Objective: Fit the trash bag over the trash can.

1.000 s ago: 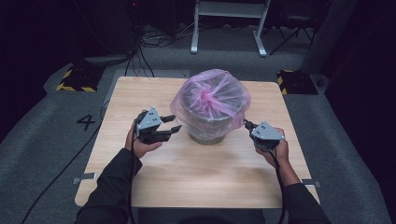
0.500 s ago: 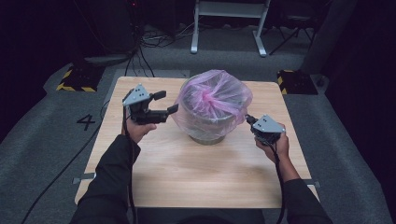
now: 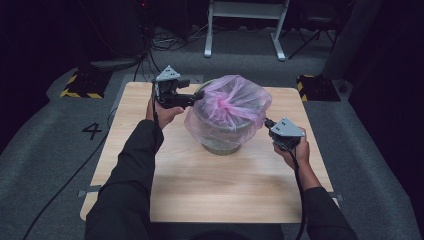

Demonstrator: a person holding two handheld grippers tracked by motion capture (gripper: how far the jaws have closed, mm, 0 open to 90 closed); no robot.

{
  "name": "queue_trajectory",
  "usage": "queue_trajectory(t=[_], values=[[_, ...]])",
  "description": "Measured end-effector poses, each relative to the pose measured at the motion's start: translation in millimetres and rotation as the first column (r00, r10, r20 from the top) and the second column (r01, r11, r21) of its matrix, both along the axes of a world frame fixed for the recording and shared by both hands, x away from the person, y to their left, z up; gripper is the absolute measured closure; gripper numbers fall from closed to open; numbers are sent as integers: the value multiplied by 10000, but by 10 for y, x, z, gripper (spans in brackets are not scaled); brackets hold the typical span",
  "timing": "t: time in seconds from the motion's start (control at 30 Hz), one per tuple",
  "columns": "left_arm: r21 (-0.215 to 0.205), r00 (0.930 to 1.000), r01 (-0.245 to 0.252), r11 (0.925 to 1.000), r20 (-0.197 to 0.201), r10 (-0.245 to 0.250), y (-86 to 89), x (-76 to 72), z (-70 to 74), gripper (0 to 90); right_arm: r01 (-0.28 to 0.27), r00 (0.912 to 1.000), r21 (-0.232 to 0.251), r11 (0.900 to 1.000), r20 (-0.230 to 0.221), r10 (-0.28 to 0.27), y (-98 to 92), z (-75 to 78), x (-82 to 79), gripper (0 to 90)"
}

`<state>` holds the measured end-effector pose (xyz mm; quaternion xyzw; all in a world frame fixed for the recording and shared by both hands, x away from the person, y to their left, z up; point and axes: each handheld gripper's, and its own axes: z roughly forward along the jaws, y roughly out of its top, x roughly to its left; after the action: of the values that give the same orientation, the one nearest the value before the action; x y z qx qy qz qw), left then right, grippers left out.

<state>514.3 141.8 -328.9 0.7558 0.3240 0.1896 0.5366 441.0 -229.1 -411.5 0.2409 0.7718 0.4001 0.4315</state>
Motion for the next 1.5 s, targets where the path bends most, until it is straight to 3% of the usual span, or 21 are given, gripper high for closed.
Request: queue_trajectory(t=[0.07,0.1,0.17,0.27,0.37,0.53,0.73,1.0,1.13,1.2,1.27,1.3,1.5], values=[[113,10000,43,9999,44,-43,-49,35,-8,320,2,10000,-17,10000,5,-2,5,3,8,900],[257,9999,-118,9996,102,116,-73,51,-11,384,11,10000,-15,10000,-19,-11,5,3,11,900],[601,9997,17,9982,259,-32,-98,73,-11,547,3,10000,-2,10000,-40,-3,4,3,15,900],[941,9978,-428,9946,553,377,-109,100,-2,755,16,10000,-42,10000,10,-16,1,10,15,900],[1226,9953,-682,9901,761,591,-95,144,0,895,92,9999,-101,9999,52,-92,-4,20,20,900],[1726,9933,-1113,9787,507,1040,-100,301,-92,900,323,9993,-115,9994,-156,-325,-19,11,71,900],[1547,9902,-1358,9786,-113,1392,-92,458,-295,900,620,9963,-41,9981,-594,-622,-26,-63,177,900],[1702,9784,-1554,9731,-1096,1754,-135,590,-601,900,624,9913,-16,9980,-1163,-622,-15,-162,274,900],[1735,9732,-1390,9750,-1584,1669,-124,607,-751,900,499,9831,-24,9987,-1763,-496,3,-224,314,900],[1944,9699,-1325,9719,-1766,1675,-108,606,-829,900,406,9769,-76,9991,-2097,-413,13,-258,334,900],[1921,9663,-1208,9739,-2021,1597,-87,603,-890,900,220,9649,-99,9997,-2615,-238,24,-308,363,900],[1898,9663,-1159,9750,-2056,1549,-77,597,-913,900,220,9649,-99,9997,-2615,-238,24,-308,363,900],[1981,9600,-867,9763,-2452,1350,-39,529,-1079,900,-99,9429,-255,9996,-3330,9,36,-402,384,900]])
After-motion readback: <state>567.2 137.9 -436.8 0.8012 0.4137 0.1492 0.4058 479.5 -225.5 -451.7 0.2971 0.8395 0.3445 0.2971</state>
